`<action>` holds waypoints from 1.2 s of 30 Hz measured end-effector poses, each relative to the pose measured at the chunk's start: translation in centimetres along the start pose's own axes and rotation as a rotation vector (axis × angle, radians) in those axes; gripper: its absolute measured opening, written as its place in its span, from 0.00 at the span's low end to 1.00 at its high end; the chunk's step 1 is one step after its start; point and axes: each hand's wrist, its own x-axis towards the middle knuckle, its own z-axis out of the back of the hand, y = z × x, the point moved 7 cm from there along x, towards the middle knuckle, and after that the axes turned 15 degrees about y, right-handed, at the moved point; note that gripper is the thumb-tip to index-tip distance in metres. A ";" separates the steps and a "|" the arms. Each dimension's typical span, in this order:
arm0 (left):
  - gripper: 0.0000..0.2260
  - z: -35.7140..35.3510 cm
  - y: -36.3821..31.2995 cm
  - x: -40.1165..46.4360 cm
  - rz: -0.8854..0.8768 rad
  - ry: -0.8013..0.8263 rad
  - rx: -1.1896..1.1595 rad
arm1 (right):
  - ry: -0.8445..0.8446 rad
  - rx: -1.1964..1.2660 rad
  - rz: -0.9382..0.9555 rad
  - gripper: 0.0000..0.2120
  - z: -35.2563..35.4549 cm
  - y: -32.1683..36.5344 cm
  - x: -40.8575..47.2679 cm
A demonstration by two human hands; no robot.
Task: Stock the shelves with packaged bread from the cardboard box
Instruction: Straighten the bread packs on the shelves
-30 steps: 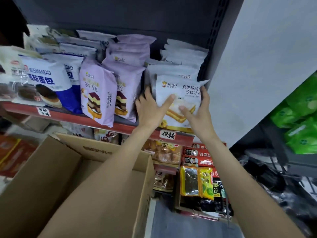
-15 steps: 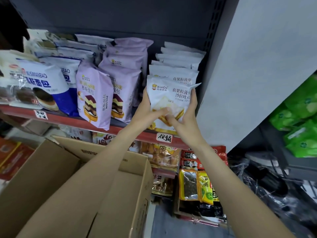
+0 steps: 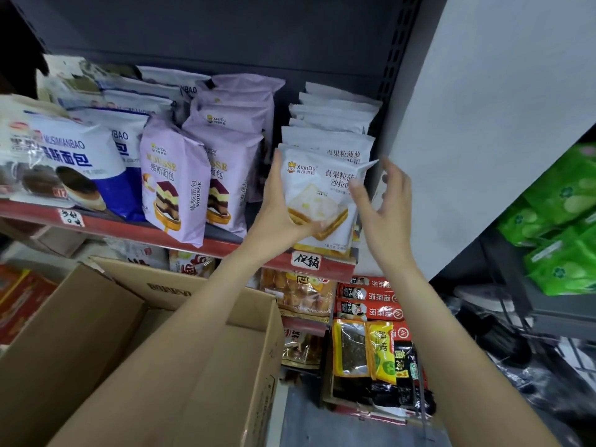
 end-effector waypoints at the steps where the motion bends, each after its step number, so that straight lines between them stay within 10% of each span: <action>1: 0.58 -0.5 -0.1 0.0 0.010 0.037 0.064 | -0.007 -0.028 -0.026 0.24 0.4 0.2 0.8; 15: 0.58 -1.5 0.7 0.0 0.060 0.110 0.127 | -0.019 0.083 -0.135 0.09 0.9 -1.9 4.9; 21: 0.48 -0.6 0.7 0.4 0.026 0.034 -0.068 | 0.310 0.225 -0.013 0.48 -3.0 -2.6 0.5; 28: 0.48 -0.5 0.1 1.9 -0.009 0.001 -0.287 | 0.288 0.075 0.092 0.46 -4.9 -2.1 -0.1; 36: 0.40 1.5 -1.7 1.1 -0.058 -0.114 0.009 | 0.222 0.136 0.000 0.40 -1.2 -2.6 0.1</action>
